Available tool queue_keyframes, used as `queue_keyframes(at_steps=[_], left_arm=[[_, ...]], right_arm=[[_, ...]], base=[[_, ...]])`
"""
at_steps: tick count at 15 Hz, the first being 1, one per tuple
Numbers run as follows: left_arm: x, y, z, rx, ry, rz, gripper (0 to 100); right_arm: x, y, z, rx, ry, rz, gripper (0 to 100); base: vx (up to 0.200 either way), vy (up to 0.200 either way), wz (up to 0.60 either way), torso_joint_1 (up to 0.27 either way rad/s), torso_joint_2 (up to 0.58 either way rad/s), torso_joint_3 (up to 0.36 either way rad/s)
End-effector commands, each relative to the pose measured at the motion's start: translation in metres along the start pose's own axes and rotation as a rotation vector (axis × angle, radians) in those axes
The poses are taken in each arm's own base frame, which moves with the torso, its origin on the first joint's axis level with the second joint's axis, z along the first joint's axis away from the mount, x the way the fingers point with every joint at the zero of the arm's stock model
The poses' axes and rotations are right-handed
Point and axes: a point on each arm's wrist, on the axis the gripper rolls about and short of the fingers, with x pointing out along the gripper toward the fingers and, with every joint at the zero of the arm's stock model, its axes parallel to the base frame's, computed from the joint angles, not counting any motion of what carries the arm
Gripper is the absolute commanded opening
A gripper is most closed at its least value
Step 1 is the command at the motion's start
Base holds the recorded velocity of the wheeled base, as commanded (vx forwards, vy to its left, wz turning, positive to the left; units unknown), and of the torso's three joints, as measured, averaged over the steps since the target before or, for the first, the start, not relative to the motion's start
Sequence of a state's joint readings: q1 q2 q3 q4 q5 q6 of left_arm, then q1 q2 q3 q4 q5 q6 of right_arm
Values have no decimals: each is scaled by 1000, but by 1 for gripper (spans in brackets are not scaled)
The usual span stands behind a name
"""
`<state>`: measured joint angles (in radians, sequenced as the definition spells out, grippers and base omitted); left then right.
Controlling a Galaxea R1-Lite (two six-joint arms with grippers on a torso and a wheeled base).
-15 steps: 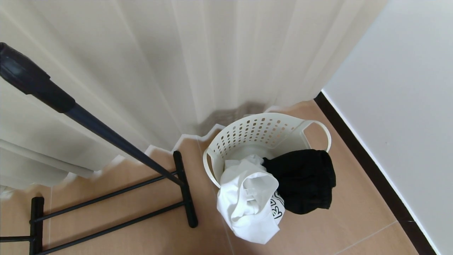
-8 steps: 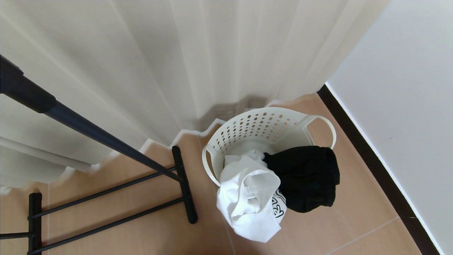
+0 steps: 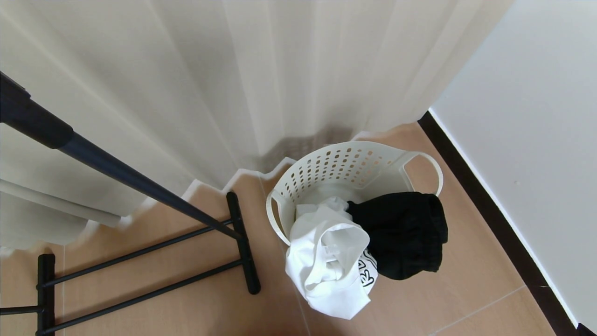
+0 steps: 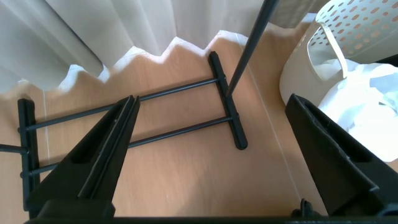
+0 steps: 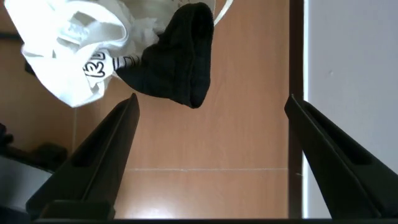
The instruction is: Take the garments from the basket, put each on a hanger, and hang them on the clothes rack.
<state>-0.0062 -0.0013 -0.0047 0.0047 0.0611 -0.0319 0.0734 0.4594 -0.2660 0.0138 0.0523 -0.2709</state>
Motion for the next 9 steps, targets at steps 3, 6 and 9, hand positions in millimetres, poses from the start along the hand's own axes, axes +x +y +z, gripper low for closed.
queue_keyframes(at_steps=[3, 6, 9], left_arm=[[0, 0, 0, 0, 1, 0, 100], [0, 0, 0, 0, 1, 0, 100], [0, 0, 0, 0, 1, 0, 100]], right_arm=[[80, -18, 51, -297, 243, 93, 100], [129, -26, 50, -496, 381, 107, 100], [183, -33, 53, -641, 342, 94, 100]], base=[[0, 0, 0, 0, 0, 0], [0, 0, 0, 0, 0, 0], [0, 0, 0, 0, 0, 0]])
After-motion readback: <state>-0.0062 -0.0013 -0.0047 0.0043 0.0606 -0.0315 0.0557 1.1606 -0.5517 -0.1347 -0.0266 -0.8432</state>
